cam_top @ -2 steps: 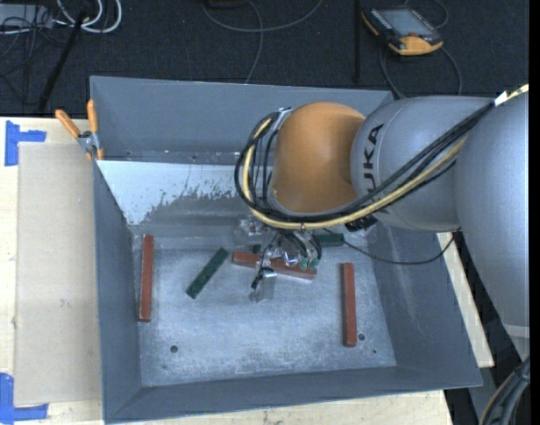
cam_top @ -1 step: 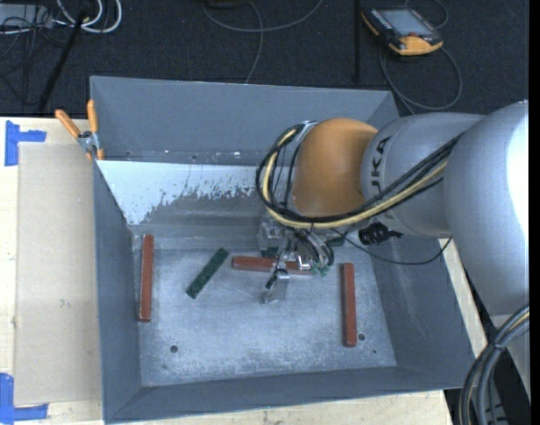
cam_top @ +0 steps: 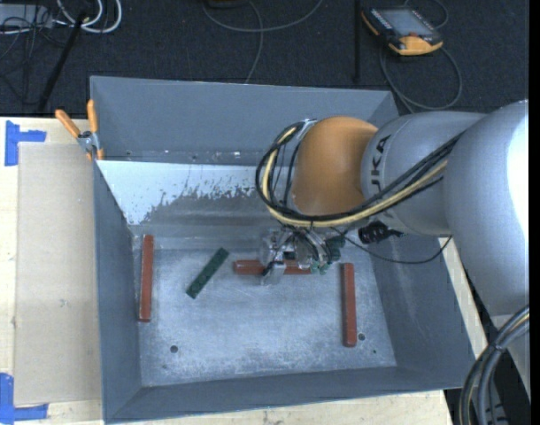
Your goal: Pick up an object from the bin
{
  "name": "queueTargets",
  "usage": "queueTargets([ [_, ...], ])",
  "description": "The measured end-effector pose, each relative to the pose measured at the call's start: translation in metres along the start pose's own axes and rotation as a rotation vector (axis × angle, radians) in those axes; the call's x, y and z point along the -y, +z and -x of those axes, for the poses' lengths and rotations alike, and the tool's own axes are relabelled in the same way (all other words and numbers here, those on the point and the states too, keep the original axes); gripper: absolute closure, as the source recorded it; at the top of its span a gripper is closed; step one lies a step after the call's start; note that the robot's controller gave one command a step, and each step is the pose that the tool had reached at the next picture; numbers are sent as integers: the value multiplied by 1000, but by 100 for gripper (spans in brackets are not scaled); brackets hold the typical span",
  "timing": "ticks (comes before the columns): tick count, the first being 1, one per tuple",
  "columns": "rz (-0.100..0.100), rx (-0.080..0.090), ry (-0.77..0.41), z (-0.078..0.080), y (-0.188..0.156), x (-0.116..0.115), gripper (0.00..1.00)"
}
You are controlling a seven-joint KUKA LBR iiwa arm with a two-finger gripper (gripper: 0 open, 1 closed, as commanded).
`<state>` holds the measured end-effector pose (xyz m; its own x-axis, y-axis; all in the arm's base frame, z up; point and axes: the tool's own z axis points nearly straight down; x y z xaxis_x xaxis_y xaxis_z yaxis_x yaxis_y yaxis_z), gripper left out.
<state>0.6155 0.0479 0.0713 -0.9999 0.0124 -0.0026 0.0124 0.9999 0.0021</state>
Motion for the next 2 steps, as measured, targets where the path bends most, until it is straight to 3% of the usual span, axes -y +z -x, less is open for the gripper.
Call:
queueTargets([
  [1, -1, 1, -187, 7, 0, 19, 100],
  [2, -1, 0, -394, -19, 0, -20, 100],
])
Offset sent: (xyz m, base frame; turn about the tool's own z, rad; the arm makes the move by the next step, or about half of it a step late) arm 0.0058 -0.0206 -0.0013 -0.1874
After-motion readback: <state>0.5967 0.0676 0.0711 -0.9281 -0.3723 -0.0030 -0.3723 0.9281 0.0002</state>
